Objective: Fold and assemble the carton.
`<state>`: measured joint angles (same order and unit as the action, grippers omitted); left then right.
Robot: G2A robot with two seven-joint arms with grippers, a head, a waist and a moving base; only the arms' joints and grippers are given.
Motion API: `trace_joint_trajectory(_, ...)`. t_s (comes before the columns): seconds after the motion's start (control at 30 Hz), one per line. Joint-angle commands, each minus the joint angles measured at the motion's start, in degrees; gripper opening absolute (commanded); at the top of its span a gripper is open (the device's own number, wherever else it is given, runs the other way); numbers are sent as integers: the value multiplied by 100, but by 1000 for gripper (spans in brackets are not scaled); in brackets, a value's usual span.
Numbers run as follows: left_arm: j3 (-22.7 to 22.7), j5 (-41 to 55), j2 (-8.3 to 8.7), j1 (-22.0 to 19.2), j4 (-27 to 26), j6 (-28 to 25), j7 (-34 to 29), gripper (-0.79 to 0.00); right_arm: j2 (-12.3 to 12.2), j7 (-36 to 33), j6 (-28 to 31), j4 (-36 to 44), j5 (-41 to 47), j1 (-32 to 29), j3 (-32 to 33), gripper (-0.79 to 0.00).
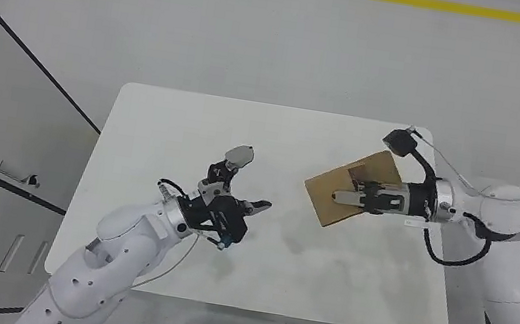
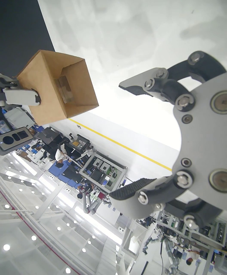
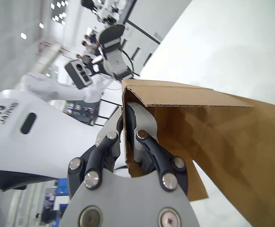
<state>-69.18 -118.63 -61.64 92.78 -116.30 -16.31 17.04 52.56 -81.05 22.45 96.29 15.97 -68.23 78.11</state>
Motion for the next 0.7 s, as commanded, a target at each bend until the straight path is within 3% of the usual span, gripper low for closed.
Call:
trace_joint_trajectory(0.0,-140,29,22,107,-47,-38,-29,0,0,91,169,165,-531,159,-132,-785)
trace_joint_trajectory(0.1,-241,32,52,224,-146,-243,-28,0,-15,271,350,446,-1063,297,-404,-785)
trace_joint_trajectory(0.4,-250,-61,61,233,-177,-278,-48,0,-15,271,350,446,-1063,297,-404,-785)
trace_joint_trajectory(0.67,-839,720,130,377,154,-793,216,0,-11,778,856,812,-2728,511,-1084,-785)
